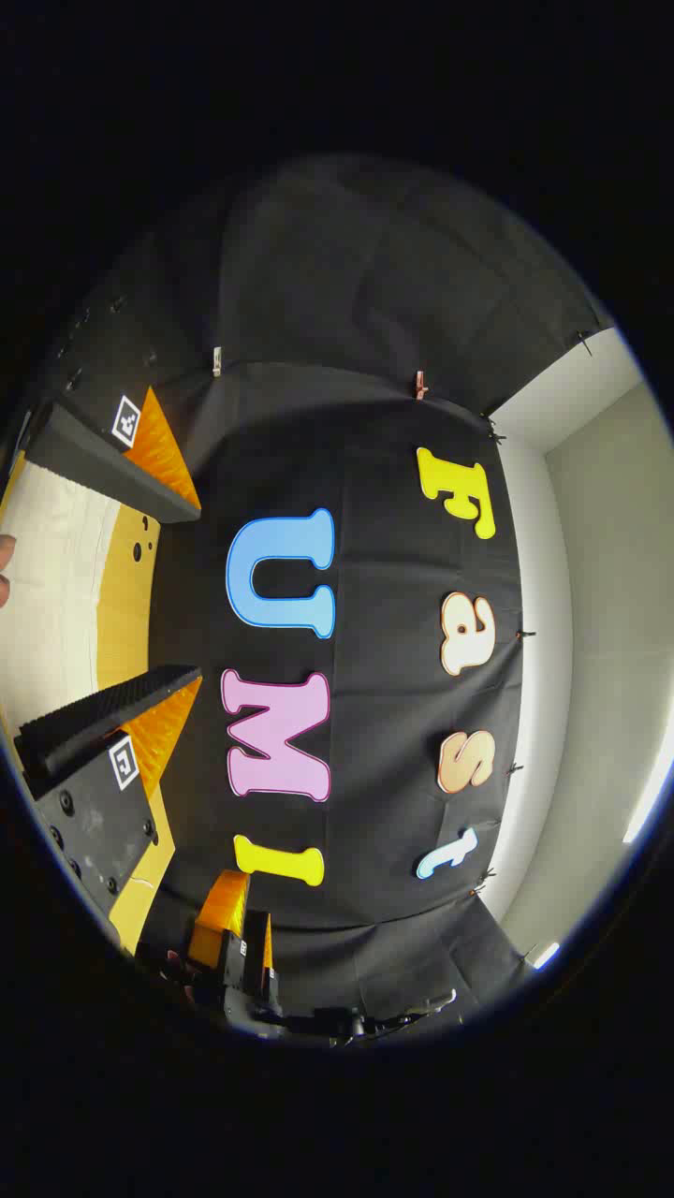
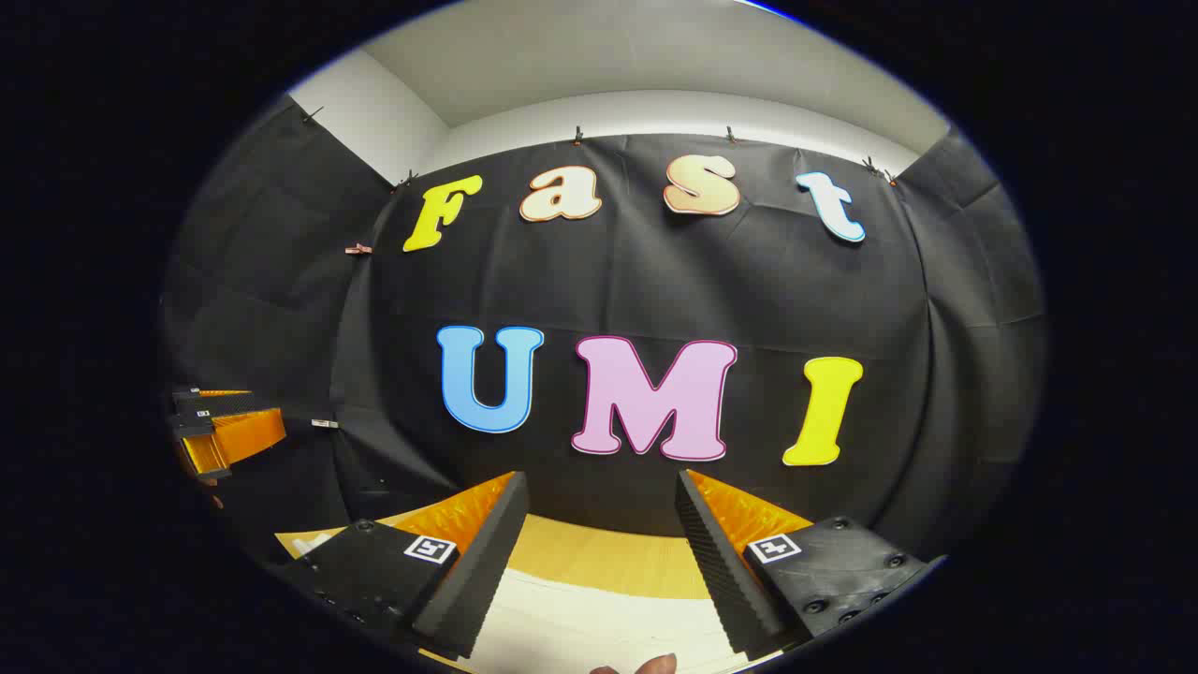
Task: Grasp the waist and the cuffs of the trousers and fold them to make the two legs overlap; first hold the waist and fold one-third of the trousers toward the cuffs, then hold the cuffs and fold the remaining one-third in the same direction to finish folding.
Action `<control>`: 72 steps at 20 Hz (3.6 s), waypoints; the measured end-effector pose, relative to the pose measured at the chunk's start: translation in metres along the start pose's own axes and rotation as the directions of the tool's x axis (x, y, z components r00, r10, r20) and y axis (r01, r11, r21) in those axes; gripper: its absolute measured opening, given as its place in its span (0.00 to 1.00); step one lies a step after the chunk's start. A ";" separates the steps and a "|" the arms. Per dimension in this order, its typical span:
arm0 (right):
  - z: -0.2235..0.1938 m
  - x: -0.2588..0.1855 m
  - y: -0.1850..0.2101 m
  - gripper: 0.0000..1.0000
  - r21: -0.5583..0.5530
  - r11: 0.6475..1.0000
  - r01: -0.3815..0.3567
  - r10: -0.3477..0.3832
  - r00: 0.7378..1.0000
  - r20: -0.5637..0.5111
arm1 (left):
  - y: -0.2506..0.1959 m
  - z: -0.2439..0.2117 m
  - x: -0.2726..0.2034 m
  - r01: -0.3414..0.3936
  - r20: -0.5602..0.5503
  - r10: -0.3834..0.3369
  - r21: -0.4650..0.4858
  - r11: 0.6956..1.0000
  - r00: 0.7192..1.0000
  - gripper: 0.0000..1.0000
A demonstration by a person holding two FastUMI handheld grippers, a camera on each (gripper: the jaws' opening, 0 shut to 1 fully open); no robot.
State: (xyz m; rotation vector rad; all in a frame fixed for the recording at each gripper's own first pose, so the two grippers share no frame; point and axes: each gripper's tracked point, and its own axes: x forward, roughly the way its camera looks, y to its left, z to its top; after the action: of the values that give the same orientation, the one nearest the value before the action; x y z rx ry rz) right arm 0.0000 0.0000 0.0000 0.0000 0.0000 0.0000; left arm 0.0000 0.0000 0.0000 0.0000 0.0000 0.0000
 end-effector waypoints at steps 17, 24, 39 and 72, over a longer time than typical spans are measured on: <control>-0.012 -0.015 -0.017 0.97 -0.141 0.988 0.069 -0.073 0.997 -0.026 | 0.030 -0.023 0.011 0.028 -0.023 -0.028 -0.023 0.999 0.999 0.96; -0.064 -0.050 -0.067 0.97 -0.386 0.917 0.099 -0.163 0.977 -0.137 | 0.037 -0.096 0.040 0.174 -0.122 -0.166 0.056 0.983 0.979 0.96; -0.229 -0.141 -0.157 0.97 -0.650 0.753 -0.106 -0.296 0.827 -0.478 | 0.151 -0.377 -0.010 0.765 -0.770 -0.214 0.476 0.434 0.601 0.96; -0.377 -0.195 -0.176 0.97 -0.569 0.607 -0.554 -0.168 0.611 -0.774 | 0.203 -0.469 0.048 0.979 -0.987 0.100 0.142 0.146 0.128 0.10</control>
State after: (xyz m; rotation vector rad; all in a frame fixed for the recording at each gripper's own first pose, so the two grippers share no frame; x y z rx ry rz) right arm -0.1946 -0.1762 -0.3771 -0.9169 0.9124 0.2636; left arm 0.0483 0.2033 -0.4693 1.2205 1.2413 -0.9531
